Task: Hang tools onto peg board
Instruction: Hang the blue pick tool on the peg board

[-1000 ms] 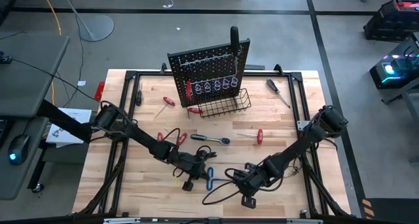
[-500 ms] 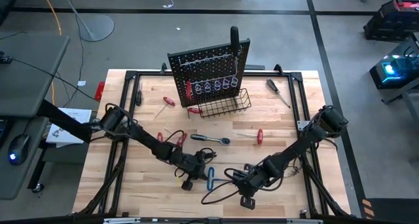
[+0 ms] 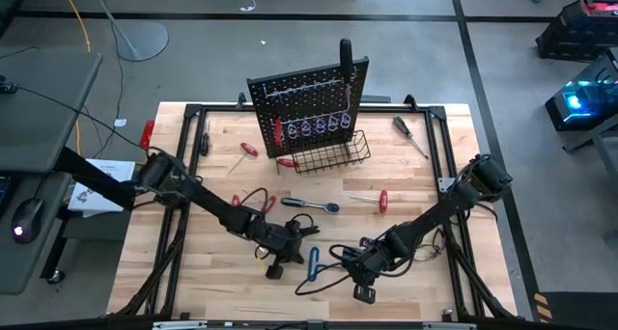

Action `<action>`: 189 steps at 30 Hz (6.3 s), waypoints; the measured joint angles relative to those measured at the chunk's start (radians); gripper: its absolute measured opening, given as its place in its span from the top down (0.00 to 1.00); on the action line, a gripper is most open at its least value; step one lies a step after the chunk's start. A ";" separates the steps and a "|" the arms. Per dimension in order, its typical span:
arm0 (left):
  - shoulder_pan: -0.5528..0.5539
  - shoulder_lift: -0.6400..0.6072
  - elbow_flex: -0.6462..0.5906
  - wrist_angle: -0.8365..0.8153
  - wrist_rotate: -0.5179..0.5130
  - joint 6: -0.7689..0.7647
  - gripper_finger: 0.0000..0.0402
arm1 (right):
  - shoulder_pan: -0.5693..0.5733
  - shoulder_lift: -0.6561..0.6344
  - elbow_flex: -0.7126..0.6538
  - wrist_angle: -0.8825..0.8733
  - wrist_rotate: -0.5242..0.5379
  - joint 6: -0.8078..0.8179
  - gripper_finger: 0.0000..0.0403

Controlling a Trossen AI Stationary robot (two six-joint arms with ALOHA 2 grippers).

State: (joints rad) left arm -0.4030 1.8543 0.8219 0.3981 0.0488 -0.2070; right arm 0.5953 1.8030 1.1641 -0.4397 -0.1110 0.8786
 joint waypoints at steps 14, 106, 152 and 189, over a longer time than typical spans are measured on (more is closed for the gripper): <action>0.043 0.085 0.002 0.233 -0.004 0.079 1.00 | -0.006 0.000 0.001 0.042 -0.032 -0.049 1.00; 0.012 0.180 -0.120 0.333 -0.029 -0.028 1.00 | -0.203 -0.015 0.000 -0.028 -0.128 -0.256 0.62; 0.092 -0.769 0.139 -0.158 -0.587 -0.214 0.53 | -0.219 -0.594 0.086 -0.061 0.774 -0.308 1.00; 0.298 -0.411 0.626 0.282 -0.505 0.109 0.39 | -0.294 -0.458 0.322 0.516 0.892 -1.066 1.00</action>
State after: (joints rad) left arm -0.1048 1.4432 1.4483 0.6803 -0.4561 -0.0976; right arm 0.3016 1.3455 1.4864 0.0760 0.7812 -0.1873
